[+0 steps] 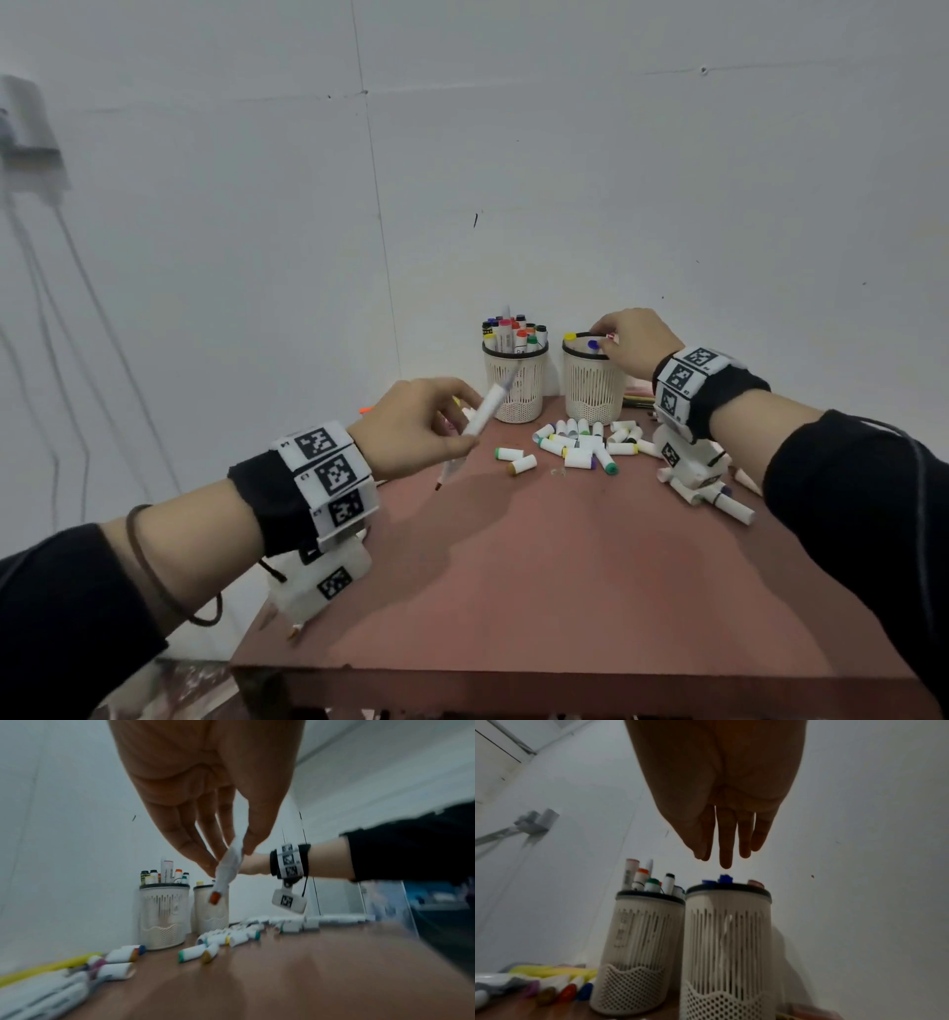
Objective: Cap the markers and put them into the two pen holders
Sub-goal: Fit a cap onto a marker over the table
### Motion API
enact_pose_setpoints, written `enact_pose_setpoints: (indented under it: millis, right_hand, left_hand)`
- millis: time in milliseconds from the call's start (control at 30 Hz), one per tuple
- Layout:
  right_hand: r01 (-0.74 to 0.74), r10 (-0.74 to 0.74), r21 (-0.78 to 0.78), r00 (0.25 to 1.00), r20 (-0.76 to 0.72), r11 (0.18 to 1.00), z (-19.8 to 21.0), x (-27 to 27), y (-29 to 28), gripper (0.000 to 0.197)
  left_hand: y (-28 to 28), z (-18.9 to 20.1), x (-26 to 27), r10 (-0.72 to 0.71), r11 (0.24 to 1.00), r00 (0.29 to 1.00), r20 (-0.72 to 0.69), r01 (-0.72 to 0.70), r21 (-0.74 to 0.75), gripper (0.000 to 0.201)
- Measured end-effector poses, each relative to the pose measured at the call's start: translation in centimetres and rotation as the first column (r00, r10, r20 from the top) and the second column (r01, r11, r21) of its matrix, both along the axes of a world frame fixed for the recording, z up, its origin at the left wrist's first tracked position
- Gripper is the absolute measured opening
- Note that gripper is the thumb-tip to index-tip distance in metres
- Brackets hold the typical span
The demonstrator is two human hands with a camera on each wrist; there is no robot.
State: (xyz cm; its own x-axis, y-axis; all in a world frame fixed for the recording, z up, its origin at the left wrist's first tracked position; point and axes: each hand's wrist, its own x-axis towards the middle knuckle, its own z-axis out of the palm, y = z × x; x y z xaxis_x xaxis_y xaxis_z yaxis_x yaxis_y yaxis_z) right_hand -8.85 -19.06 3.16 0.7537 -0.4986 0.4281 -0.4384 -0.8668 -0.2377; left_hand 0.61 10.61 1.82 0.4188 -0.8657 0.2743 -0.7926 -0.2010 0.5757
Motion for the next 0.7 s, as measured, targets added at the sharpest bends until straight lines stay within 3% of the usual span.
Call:
enact_pose_setpoints:
  millis: [133, 267, 500, 600, 700]
  right_hand:
    - [-0.045, 0.044, -0.011, 0.997, -0.063, 0.999, 0.2, -2.1, 1.3, 0.03]
    - [-0.099, 0.087, -0.024, 0.946, -0.312, 0.995, -0.4, -4.6, 2.2, 0.029]
    - [-0.126, 0.066, -0.047, 0.763, -0.642, 0.991, -1.5, -8.4, 2.3, 0.038]
    - [-0.121, 0.075, -0.011, 0.685, -0.725, 0.993, -1.6, -9.3, 2.2, 0.044]
    - [-0.139, 0.084, -0.001, 0.61, -0.788, 0.99, -2.2, -9.6, 2.3, 0.047]
  left_hand:
    - [0.7, -0.3, -2.1, -0.001, 0.979, 0.922, -0.387, -0.078, -0.189, 0.022]
    - [1.5, -1.5, -4.7, -0.061, 0.954, 0.79, -0.61, -0.133, -0.268, 0.019]
    - [1.8, -3.8, -7.7, -0.096, 0.9, 0.575, -0.812, -0.298, -0.318, 0.026]
    - [1.5, -5.0, -8.3, -0.12, 0.878, 0.46, -0.88, -0.365, -0.31, 0.024]
    - [0.8, -6.5, -8.4, -0.116, 0.87, 0.39, -0.913, -0.404, -0.283, 0.027]
